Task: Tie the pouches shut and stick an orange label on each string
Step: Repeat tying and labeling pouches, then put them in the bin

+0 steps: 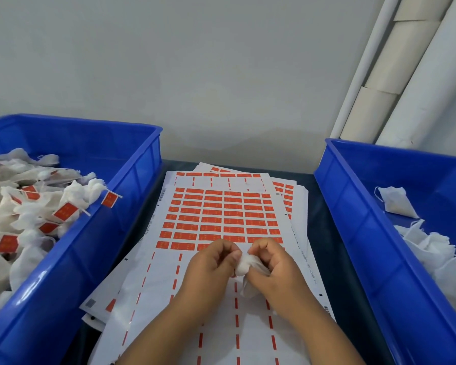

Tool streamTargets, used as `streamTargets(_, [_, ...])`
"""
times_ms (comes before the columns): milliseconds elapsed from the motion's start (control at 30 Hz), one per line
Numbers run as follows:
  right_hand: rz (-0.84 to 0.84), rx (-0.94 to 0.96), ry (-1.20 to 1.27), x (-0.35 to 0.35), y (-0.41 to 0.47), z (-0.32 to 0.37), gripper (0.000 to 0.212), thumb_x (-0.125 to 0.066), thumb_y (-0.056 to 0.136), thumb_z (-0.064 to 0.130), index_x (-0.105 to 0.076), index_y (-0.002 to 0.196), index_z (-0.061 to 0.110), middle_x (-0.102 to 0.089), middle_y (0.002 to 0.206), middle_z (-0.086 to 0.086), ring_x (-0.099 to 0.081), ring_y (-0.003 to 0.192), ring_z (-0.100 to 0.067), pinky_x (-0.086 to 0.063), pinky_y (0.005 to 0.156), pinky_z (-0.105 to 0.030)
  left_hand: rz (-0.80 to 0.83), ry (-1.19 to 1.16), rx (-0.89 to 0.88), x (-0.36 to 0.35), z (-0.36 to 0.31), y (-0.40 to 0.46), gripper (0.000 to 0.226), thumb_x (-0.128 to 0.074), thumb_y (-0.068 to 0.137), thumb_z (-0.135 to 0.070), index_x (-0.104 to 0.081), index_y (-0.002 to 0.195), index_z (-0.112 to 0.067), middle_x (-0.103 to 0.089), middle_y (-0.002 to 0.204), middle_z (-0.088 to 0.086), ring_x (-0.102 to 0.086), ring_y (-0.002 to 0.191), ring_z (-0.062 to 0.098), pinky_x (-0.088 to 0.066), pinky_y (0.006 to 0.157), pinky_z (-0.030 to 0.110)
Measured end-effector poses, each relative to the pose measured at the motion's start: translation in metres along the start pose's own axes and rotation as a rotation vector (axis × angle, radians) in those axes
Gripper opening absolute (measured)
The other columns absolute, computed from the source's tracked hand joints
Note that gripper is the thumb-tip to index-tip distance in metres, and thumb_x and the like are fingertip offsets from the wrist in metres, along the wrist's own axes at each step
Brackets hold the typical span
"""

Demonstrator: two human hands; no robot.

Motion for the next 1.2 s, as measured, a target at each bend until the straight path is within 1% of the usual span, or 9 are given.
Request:
streamTargets(167, [-0.015,0.12,-0.019,-0.002,-0.004,0.015,0.029,-0.07,0.084,0.015,-0.058,0.091,0.041,-0.06,0.094,0.033,-0.055,0.095,0.012,-0.046,0.068,-0.004,0.026,-0.382,0.242,-0.002,0.016,0.001,0.013,-0.057,0.089,-0.016,-0.069,0.085,-0.012,-0.07,0.082,0.009,-0.067,0.076,0.022,-0.055,0.068,0.026])
streamTargets(300, [-0.031,0.16,-0.066,-0.001,-0.006,0.023,0.035,-0.071,0.085,0.02,-0.057,0.093,0.052,-0.055,0.099,0.046,-0.048,0.104,0.021,-0.042,0.074,0.002,0.049,-0.539,0.343,-0.005,0.023,0.0,0.014,-0.06,0.087,-0.015,-0.072,0.085,-0.007,-0.07,0.083,0.014,-0.065,0.071,0.023,-0.053,0.063,0.026])
streamTargets(433, [-0.078,0.165,-0.038,0.005,-0.007,0.025,0.04,-0.071,0.084,0.019,-0.058,0.094,0.055,-0.058,0.097,0.041,-0.048,0.103,0.022,-0.04,0.075,0.004,0.089,-0.605,0.412,-0.01,0.027,-0.004,0.017,-0.061,0.087,-0.013,-0.074,0.077,-0.008,-0.068,0.079,0.016,-0.059,0.058,0.017,-0.05,0.055,0.022])
streamTargets(533, [-0.125,0.193,-0.079,0.009,-0.007,0.026,0.037,-0.071,0.084,0.017,-0.061,0.098,0.05,-0.06,0.103,0.03,-0.055,0.102,0.012,-0.042,0.079,0.001,0.131,-0.628,0.46,-0.017,0.029,-0.007,0.02,-0.057,0.09,-0.01,-0.074,0.08,-0.006,-0.064,0.072,0.015,-0.055,0.054,0.015,-0.049,0.051,0.021])
streamTargets(633, [-0.195,0.216,-0.132,0.014,-0.008,0.026,0.026,-0.074,0.081,0.017,-0.067,0.096,0.037,-0.065,0.1,0.019,-0.059,0.096,0.006,-0.045,0.079,-0.003,0.152,-0.63,0.475,-0.02,0.029,-0.007,0.018,-0.052,0.092,-0.005,-0.069,0.089,-0.002,-0.064,0.067,0.012,-0.057,0.053,0.016,-0.05,0.052,0.022])
streamTargets(733, [-0.217,0.197,-0.072,0.017,-0.008,0.025,0.027,-0.075,0.081,0.017,-0.063,0.082,0.042,-0.067,0.084,0.024,-0.058,0.093,0.01,-0.043,0.071,0.0,0.171,-0.639,0.481,-0.021,0.029,-0.008,0.014,-0.053,0.091,-0.003,-0.067,0.094,-0.001,-0.064,0.065,0.011,-0.059,0.054,0.015,-0.051,0.053,0.022])
streamTargets(833, [-0.194,0.144,-0.001,0.015,-0.006,0.02,0.023,-0.073,0.081,0.021,-0.064,0.078,0.042,-0.065,0.086,0.033,-0.058,0.091,0.012,-0.044,0.068,0.0,0.171,-0.629,0.465,-0.021,0.027,-0.008,0.013,-0.055,0.09,-0.003,-0.067,0.092,-0.001,-0.064,0.068,0.011,-0.06,0.056,0.016,-0.051,0.054,0.022])
streamTargets(1000, [-0.243,0.074,0.07,0.019,-0.003,0.009,0.019,-0.074,0.081,0.018,-0.06,0.083,0.031,-0.062,0.087,0.03,-0.057,0.09,0.013,-0.045,0.061,-0.001,0.061,-0.37,0.327,-0.009,0.025,-0.002,0.007,-0.064,0.084,-0.007,-0.068,0.082,-0.013,-0.066,0.081,0.01,-0.059,0.071,0.023,-0.052,0.066,0.026])
streamTargets(1200, [-0.269,-0.019,0.098,0.018,-0.001,-0.002,0.023,-0.076,0.079,0.017,-0.058,0.088,0.029,-0.066,0.089,0.017,-0.065,0.081,-0.001,-0.049,0.058,-0.007,0.013,-0.178,0.177,-0.003,0.014,0.0,0.005,-0.073,0.077,-0.026,-0.068,0.079,-0.027,-0.069,0.07,-0.012,-0.065,0.069,0.004,-0.046,0.053,0.007])
Point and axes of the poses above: each hand's wrist, its own y-axis towards the middle knuckle, its own x-axis out of the back of the hand, z = x × y, the point moved 9 cm from there along y, towards the middle knuckle
